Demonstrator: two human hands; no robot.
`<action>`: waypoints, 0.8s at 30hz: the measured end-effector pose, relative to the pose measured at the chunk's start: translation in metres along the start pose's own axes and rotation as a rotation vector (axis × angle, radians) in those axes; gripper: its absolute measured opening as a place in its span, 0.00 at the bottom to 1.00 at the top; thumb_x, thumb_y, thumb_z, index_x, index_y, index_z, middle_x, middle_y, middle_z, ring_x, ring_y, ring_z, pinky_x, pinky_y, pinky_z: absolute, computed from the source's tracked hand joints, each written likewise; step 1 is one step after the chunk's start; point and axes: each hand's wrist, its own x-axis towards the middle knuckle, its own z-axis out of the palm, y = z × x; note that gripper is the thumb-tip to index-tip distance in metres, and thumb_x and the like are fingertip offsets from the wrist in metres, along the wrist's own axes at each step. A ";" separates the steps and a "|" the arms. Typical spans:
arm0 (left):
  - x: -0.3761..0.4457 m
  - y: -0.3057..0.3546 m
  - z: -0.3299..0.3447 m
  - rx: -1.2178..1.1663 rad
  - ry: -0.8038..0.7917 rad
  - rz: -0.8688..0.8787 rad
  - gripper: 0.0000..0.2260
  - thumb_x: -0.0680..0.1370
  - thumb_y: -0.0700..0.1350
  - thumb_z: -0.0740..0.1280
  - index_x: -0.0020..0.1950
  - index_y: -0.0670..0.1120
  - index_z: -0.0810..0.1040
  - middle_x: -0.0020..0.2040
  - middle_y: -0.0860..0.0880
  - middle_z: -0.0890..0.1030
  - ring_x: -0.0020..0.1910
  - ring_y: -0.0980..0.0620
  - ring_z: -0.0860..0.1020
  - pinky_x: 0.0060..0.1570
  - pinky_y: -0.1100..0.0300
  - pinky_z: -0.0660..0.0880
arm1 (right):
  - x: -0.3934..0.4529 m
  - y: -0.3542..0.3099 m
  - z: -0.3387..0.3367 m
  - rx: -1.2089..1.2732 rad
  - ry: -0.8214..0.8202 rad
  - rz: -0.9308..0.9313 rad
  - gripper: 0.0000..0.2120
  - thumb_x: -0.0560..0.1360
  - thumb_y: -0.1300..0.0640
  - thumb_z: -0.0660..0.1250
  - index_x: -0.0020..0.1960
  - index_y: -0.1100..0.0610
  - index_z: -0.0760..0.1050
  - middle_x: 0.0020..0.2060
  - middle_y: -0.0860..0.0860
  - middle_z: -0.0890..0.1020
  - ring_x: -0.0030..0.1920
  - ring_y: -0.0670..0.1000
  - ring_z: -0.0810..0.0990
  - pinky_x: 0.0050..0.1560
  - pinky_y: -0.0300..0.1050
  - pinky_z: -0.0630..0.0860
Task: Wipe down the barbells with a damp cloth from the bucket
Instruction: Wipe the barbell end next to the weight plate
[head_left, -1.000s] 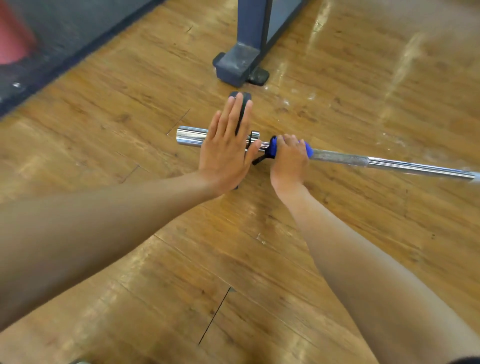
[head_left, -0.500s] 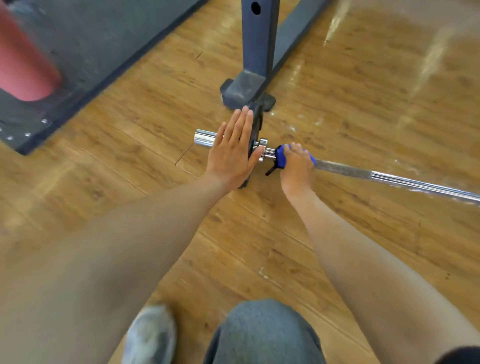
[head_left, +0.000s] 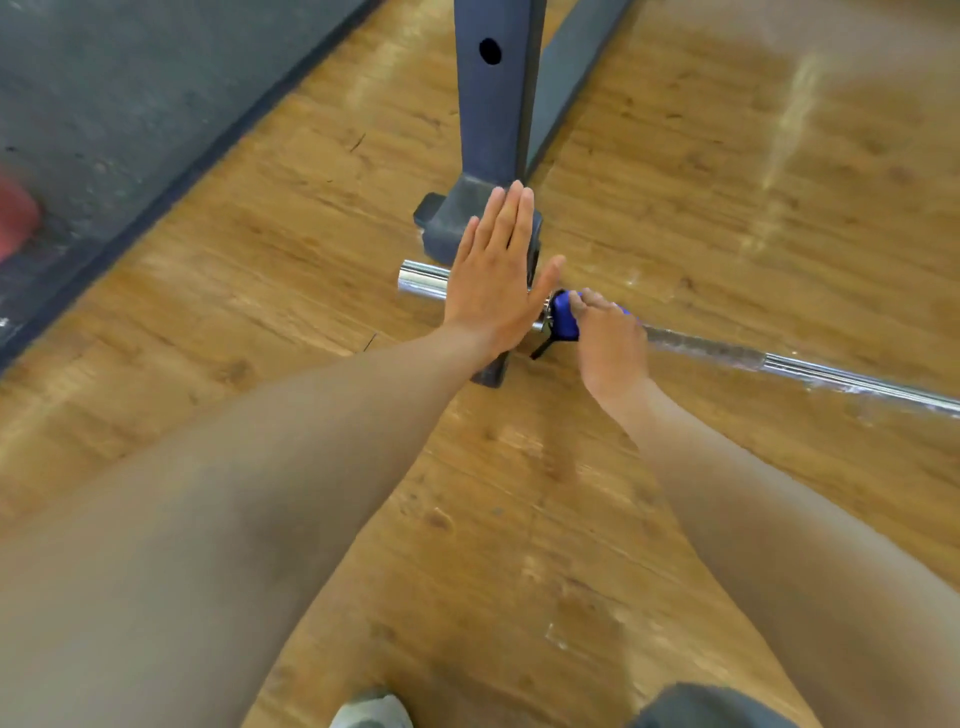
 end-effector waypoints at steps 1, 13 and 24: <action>0.008 0.000 0.002 -0.020 0.002 -0.008 0.35 0.84 0.63 0.50 0.84 0.42 0.50 0.84 0.46 0.51 0.83 0.48 0.47 0.81 0.51 0.47 | 0.003 0.006 -0.001 0.004 -0.004 0.091 0.26 0.78 0.69 0.62 0.75 0.57 0.66 0.67 0.53 0.73 0.65 0.58 0.74 0.57 0.50 0.73; 0.094 0.000 0.008 -0.115 -0.121 -0.036 0.36 0.84 0.65 0.48 0.84 0.41 0.51 0.84 0.47 0.54 0.83 0.49 0.45 0.81 0.51 0.44 | 0.038 -0.007 -0.011 0.017 -0.089 0.173 0.32 0.78 0.72 0.60 0.80 0.56 0.60 0.78 0.53 0.64 0.76 0.54 0.64 0.67 0.46 0.68; 0.132 0.000 0.010 -0.090 -0.195 0.011 0.37 0.83 0.66 0.44 0.84 0.42 0.49 0.84 0.47 0.52 0.83 0.51 0.45 0.81 0.51 0.45 | 0.044 0.028 -0.022 -0.030 -0.225 0.088 0.36 0.76 0.75 0.59 0.81 0.57 0.57 0.80 0.53 0.60 0.79 0.55 0.59 0.68 0.50 0.70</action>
